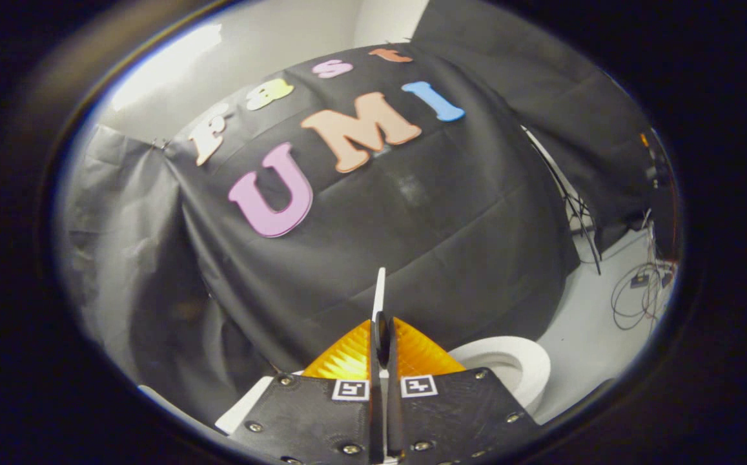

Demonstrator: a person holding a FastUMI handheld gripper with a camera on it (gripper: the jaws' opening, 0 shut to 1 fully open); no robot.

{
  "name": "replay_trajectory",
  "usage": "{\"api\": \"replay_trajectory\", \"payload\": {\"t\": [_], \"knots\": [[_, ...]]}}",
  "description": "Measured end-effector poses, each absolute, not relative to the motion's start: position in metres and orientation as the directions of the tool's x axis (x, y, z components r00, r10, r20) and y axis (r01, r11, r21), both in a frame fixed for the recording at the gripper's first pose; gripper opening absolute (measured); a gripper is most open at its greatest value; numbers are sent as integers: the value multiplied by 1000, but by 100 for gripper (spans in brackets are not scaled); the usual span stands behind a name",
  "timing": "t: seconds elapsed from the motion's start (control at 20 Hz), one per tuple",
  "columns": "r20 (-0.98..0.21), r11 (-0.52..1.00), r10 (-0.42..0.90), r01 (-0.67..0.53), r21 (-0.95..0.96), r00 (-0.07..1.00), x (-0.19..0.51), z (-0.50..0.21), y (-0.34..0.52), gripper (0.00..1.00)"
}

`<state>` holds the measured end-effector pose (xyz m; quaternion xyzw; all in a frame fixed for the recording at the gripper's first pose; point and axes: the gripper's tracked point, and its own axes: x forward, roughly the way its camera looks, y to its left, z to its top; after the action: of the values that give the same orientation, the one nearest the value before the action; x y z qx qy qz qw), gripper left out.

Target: Open the toilet lid.

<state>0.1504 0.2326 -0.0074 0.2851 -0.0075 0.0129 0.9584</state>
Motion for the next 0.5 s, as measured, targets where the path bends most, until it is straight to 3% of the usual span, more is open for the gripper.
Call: {"api": "replay_trajectory", "payload": {"t": [0.5], "knots": [[89,891,121,-148,429,989,137,56,351,6]]}}
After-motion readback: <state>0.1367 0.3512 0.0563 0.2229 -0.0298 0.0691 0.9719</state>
